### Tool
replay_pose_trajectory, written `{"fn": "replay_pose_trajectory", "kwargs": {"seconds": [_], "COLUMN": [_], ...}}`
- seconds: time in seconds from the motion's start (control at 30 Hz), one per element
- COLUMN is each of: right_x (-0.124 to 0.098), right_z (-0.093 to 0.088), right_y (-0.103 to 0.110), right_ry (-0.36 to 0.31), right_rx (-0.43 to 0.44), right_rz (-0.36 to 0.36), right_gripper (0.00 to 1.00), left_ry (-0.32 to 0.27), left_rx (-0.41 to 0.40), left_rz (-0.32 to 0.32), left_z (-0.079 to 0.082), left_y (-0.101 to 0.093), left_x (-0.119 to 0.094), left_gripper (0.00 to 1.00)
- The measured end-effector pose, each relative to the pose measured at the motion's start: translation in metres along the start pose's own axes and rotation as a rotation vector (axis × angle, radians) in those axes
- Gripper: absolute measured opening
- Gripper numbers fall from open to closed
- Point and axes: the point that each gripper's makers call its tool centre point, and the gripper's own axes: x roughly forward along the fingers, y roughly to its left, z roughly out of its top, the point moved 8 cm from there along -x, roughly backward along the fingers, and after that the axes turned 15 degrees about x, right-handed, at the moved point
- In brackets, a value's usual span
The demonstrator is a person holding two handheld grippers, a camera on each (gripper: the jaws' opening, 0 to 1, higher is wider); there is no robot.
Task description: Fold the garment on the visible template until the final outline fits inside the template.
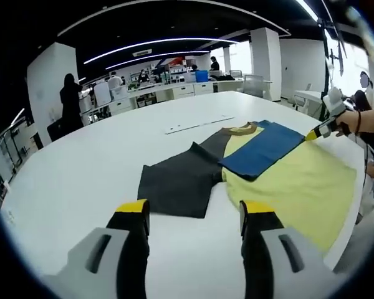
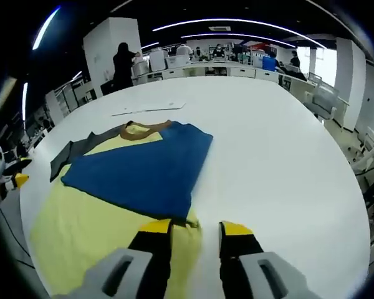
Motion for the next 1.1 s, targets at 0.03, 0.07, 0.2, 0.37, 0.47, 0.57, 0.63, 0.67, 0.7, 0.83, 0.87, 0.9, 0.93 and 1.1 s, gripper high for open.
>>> {"fn": "replay_pose_trajectory", "kwargs": {"seconds": [0.03, 0.07, 0.2, 0.37, 0.47, 0.57, 0.63, 0.67, 0.7, 0.83, 0.87, 0.9, 0.93, 1.1], "right_x": [-0.001, -0.002, -0.007, -0.018, -0.029, -0.039, -0.046, -0.047, -0.053, -0.063, -0.064, -0.067, -0.069, -0.080], "right_z": [0.001, 0.002, 0.005, 0.008, 0.011, 0.011, 0.011, 0.011, 0.012, 0.012, 0.012, 0.011, 0.010, 0.005], "right_y": [0.001, 0.002, 0.005, 0.012, 0.016, 0.021, 0.024, 0.024, 0.027, 0.031, 0.031, 0.032, 0.032, 0.038], "right_ry": [-0.007, -0.011, -0.036, -0.061, -0.077, -0.080, -0.083, -0.086, -0.097, -0.104, -0.105, -0.103, -0.099, -0.110], "right_rx": [-0.011, -0.012, 0.003, -0.019, -0.049, -0.069, -0.077, -0.078, -0.091, -0.110, -0.102, -0.086, -0.081, -0.089], "right_rz": [0.004, 0.008, 0.048, 0.097, 0.129, 0.151, 0.166, 0.168, 0.182, 0.206, 0.218, 0.235, 0.244, 0.279], "right_gripper": [0.40, 0.45, 0.66, 0.85, 0.92, 0.95, 0.97, 0.98, 0.99, 1.00, 1.00, 1.00, 1.00, 1.00], "left_ry": [0.000, -0.009, -0.021, -0.009, 0.005, 0.029, 0.037, 0.046, 0.053, 0.088, 0.092, 0.095, 0.098, 0.136], "left_rx": [-0.007, -0.014, -0.013, 0.007, 0.018, 0.028, 0.032, 0.038, 0.042, 0.043, 0.044, 0.041, 0.038, 0.047], "left_rz": [0.003, 0.011, 0.016, -0.004, -0.020, -0.027, -0.033, -0.038, -0.036, -0.037, -0.034, -0.029, -0.025, -0.008], "left_z": [0.001, 0.004, 0.008, 0.011, 0.009, 0.007, 0.005, 0.003, 0.002, -0.003, -0.003, -0.004, -0.005, -0.009], "left_y": [0.001, 0.002, 0.004, 0.002, 0.000, -0.003, -0.005, -0.007, -0.008, -0.013, -0.014, -0.014, -0.015, -0.018], "left_x": [0.001, 0.003, 0.014, 0.027, 0.034, 0.043, 0.049, 0.054, 0.056, 0.067, 0.070, 0.072, 0.074, 0.084], "left_gripper": [0.52, 0.51, 0.49, 0.48, 0.48, 0.52, 0.48, 0.48, 0.48, 0.48, 0.48, 0.47, 0.47, 0.43]}}
